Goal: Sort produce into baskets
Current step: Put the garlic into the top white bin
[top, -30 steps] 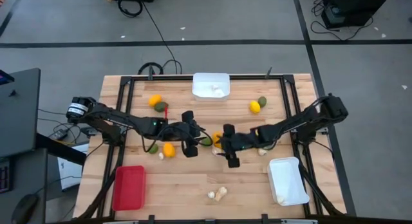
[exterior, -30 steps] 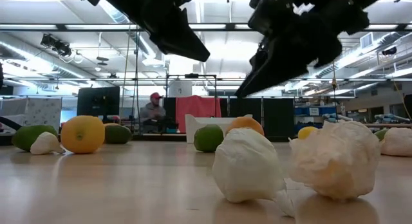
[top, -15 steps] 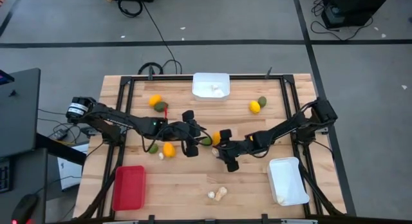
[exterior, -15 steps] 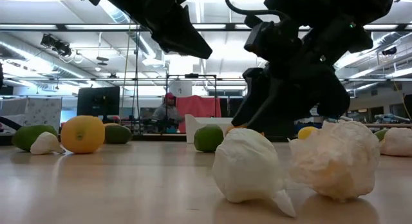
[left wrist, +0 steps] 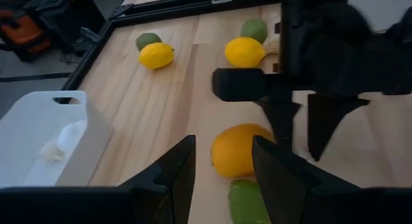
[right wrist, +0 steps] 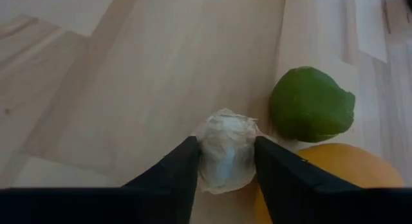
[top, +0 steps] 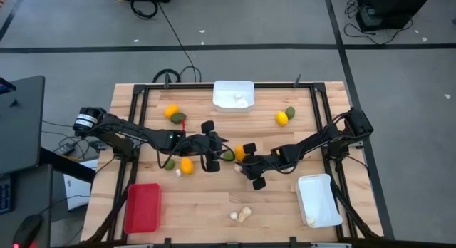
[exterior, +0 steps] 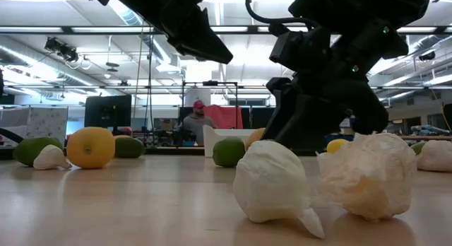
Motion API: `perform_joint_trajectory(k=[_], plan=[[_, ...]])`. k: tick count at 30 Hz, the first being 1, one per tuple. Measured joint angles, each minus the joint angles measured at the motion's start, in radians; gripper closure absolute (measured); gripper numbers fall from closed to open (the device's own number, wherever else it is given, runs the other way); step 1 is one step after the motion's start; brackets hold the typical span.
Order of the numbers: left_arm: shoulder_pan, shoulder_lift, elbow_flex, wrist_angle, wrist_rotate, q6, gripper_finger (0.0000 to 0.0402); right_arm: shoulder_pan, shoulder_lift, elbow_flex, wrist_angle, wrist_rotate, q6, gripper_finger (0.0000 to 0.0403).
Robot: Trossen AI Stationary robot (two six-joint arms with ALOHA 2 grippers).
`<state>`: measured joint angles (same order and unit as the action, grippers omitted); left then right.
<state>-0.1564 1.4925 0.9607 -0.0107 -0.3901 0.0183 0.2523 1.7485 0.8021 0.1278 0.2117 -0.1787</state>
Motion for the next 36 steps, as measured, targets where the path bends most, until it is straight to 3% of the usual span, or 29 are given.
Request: perform_joint_trajectory(k=[8,17,24,30,36], plan=[[0.002,0.0,0.0,-0.018,-0.044,-0.076,0.0243,0.0,0.0,0.002,0.011,-0.036,-0.008,0.0384],[0.081,0.0,0.0,-0.197,-0.084,-0.252,0.0243,-0.059,-0.062,0.001,0.043,0.004,-0.023,0.0397],[0.077,0.0,0.0,-0.329,-0.072,-0.358,0.0243,-0.105,-0.111,0.001,0.086,-0.007,0.017,0.0336],[0.028,0.015,0.0,-0.444,0.132,-0.467,0.0243,-0.126,-0.114,0.001,0.089,0.035,0.025,0.0283],[0.01,0.083,0.0,-0.419,0.124,-0.472,0.0229,-0.138,-0.114,0.001,0.144,0.032,0.026,0.0262]])
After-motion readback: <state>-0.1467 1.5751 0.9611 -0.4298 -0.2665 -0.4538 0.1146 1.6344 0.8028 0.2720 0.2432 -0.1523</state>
